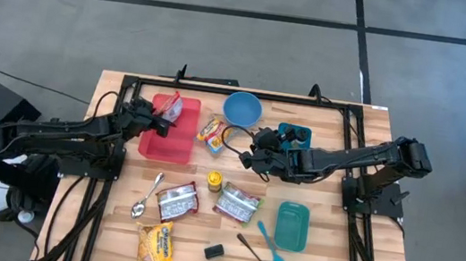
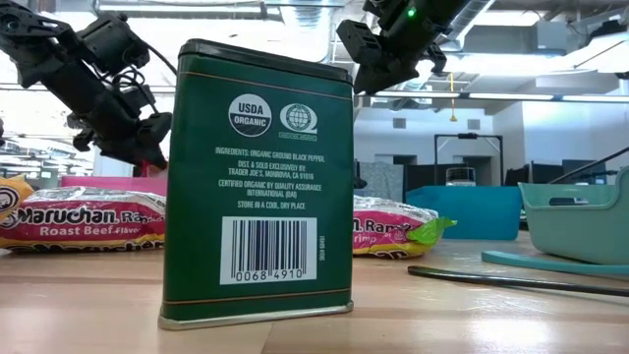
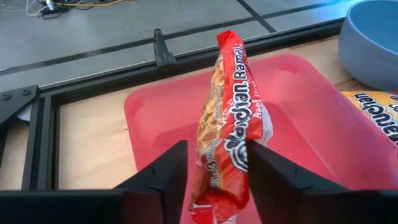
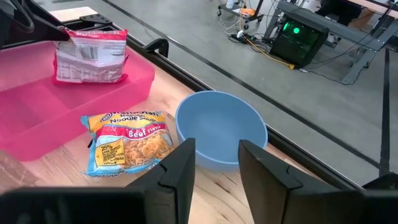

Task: Pick & Place Food Item
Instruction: Put the orange noodle pack into the red bin

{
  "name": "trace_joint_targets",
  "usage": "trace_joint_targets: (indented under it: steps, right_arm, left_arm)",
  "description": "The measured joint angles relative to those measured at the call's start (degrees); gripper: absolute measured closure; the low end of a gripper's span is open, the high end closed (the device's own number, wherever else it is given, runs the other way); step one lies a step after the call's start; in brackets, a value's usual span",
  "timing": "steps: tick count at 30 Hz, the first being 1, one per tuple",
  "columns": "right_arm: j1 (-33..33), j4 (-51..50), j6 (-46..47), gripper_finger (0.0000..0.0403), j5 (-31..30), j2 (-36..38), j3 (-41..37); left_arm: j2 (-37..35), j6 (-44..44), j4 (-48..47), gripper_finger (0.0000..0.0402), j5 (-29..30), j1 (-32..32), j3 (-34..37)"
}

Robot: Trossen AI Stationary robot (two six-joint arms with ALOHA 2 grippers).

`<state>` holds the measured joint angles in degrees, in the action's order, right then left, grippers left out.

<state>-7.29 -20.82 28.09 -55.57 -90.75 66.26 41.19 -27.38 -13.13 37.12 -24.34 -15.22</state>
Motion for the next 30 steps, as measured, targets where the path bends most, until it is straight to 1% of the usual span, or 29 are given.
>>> trace_joint_targets:
  steps: [5, 9, 13, 18, 22, 30]
  right_arm:
    - [0.0, 0.0, 0.0, 0.0287, 0.0, 0.0, 0.0]
    - [0.0, 0.0, 0.0, 0.0287, 0.0, 0.0, 0.0]
    - [0.0, -0.1, 0.0, 0.0287, 0.0, 0.0, 0.0]
    - [0.0, -0.2, 0.0, 0.0287, 0.0, 0.0, 0.0]
    - [0.0, -0.2, 0.0, 0.0287, 0.0, 0.0, 0.0]
    - [0.0, -0.2, 0.0, 0.0287, 0.0, 0.0, 0.0]
  left_arm:
    - [0.0, 0.0, 0.0, 0.0213, 0.4, 0.0, 0.0]
    - [0.0, 0.1, 0.0, 0.0203, 3.1, 0.0, 0.0]
    - [0.0, 0.1, 0.1, 0.0203, 4.3, 0.0, 0.0]
    - [0.0, 0.1, 0.3, 0.0209, 4.4, 0.0, 0.0]
    - [0.0, 0.1, 0.4, 0.021, 3.1, 0.0, 0.0]
    - [-3.9, 0.2, 0.0, 0.021, 2.7, 0.0, 0.0]
